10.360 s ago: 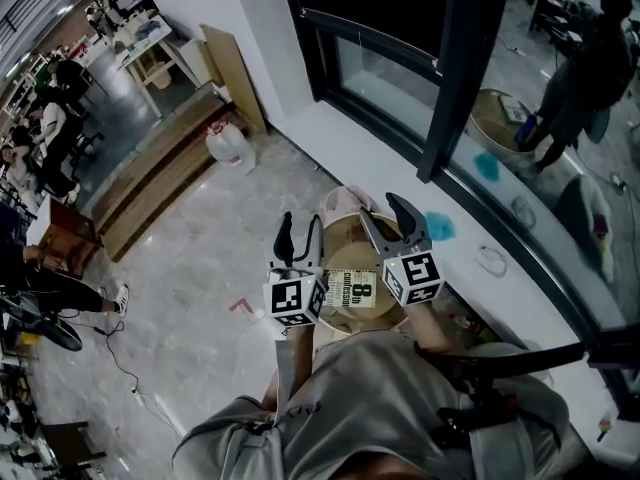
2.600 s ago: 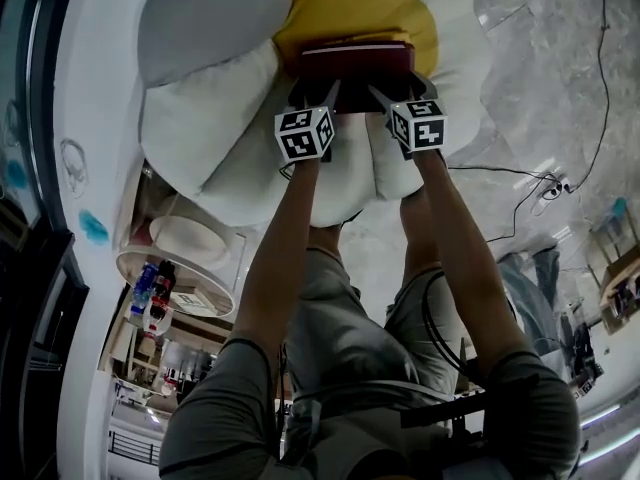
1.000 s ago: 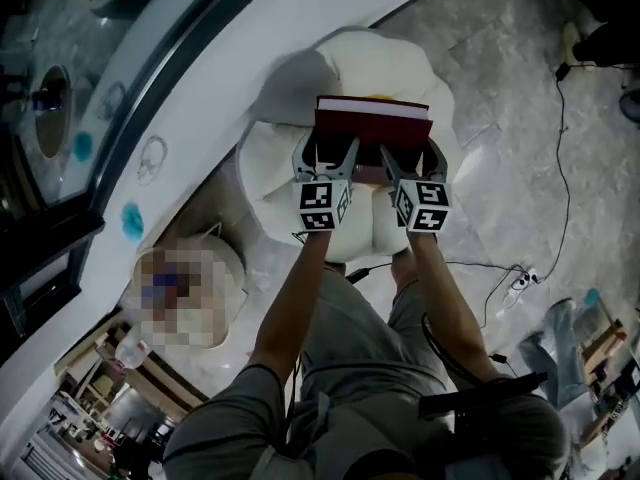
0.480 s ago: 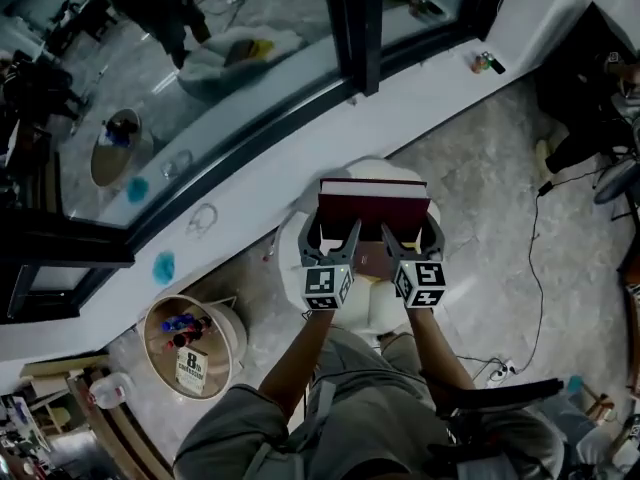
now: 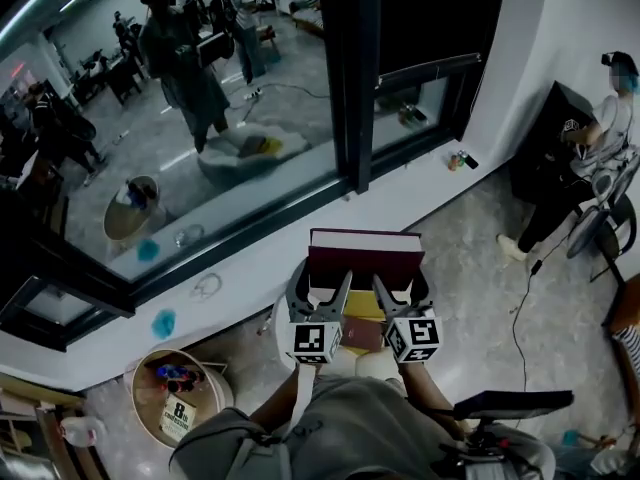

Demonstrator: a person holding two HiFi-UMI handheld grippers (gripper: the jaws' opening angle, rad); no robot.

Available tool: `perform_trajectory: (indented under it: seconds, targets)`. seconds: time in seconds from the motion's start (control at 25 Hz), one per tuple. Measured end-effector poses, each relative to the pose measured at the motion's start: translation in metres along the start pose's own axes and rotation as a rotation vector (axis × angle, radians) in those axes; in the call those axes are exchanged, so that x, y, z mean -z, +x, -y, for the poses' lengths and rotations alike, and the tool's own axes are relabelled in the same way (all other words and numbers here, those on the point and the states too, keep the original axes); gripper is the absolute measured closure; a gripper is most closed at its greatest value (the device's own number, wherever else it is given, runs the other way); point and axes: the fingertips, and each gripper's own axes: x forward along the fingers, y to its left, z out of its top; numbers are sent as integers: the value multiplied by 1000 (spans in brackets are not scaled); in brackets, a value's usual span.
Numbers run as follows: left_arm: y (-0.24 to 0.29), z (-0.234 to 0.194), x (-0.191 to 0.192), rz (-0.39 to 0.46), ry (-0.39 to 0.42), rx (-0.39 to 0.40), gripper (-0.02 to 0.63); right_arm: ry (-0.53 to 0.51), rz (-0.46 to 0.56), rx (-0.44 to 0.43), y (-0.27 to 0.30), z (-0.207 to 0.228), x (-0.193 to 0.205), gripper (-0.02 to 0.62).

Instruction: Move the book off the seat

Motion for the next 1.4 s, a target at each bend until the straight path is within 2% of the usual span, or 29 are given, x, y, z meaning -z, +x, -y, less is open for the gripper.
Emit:
perform_trajectory:
  seconds: [0.12,0.24,0.44,0.6,0.8,0.88,1.16,1.32,1.4]
  targets:
    - [-2,9,-20,39,-8,-2,268,-38,49,-15,-7,2,-21,229]
    - [0,14,-24,39,-12,-11,268,-35,55,-35,-7,6,-27,229]
    - [0,35,-34,53,46,36,268,-6,75,-23,-25,17,-30,229]
    - [2,25,-37,47,73,-26,268,28,88,-98,-7,14,-28,230]
    - [-13,14,-23,64,62,-154,268,40,74,-218,5,3,-23,230]
    - [-35,8,-23,33,61,-223,268,48,57,-287,3,-15,-18,230]
    - [-129,-28,-35,-116,136,-527,269,164,-5,-614,5,-107,8,230]
    - [-200,-41,-46,-116,224,-696,270,228,-10,-771,-20,-169,21,230]
    - [-226,-43,-59,-95,226,-764,270,226,-1,-819,-31,-193,14,230]
